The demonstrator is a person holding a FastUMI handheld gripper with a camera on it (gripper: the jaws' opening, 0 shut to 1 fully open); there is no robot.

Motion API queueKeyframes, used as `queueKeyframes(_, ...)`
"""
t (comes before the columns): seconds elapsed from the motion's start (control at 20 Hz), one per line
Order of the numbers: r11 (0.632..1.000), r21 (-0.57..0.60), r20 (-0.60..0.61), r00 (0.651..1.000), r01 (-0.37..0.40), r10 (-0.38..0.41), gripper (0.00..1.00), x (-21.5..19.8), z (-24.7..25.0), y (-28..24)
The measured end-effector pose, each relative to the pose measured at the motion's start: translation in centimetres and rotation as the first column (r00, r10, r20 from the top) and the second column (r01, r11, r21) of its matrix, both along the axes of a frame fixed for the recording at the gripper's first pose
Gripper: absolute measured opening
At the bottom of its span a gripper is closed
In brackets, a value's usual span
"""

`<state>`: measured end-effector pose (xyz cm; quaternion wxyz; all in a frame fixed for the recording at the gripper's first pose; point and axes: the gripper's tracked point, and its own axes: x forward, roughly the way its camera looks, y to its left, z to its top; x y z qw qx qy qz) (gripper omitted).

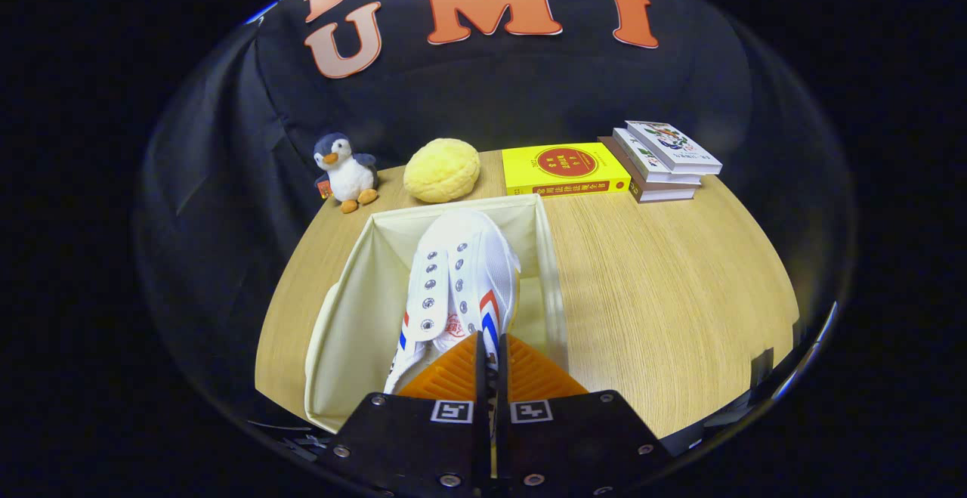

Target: Open the storage box then place both shoes into the box .Put the left shoe in first, then the right shoe, with the right side of both shoes facing outward in a uniform manner.

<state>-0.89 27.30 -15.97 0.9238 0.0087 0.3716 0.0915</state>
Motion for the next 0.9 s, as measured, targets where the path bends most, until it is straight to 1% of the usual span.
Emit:
queueKeyframes(0.05, 0.999, 0.033, 0.022, 1.000, -0.017, 0.016, 0.07, 0.0, 0.9, 0.9)
queueKeyframes(0.1, 0.999, 0.052, 0.058, 0.998, -0.015, 0.012, 0.17, 0.5, 2.1, 1.3)
queueKeyframes(0.15, 0.999, 0.050, 0.086, 0.996, -0.011, 0.007, 0.20, 0.7, 3.1, 0.9)
queueKeyframes(0.25, 0.999, 0.033, 0.126, 0.992, -0.002, -0.002, 0.55, 1.1, 5.0, -0.3)
queueKeyframes(0.35, 0.998, 0.058, 0.162, 0.986, 0.018, -0.028, 0.90, 1.1, 7.0, -1.7)
queueKeyframes(0.4, 0.996, 0.077, 0.179, 0.983, 0.034, -0.047, 0.99, 1.1, 8.0, -2.6)
queueKeyframes(0.75, 0.989, 0.100, 0.264, 0.955, 0.112, -0.135, 0.99, 2.4, 13.4, -10.9)
queueKeyframes(0.9, 0.986, 0.114, 0.281, 0.948, 0.124, -0.152, 0.99, 2.5, 14.6, -13.7)
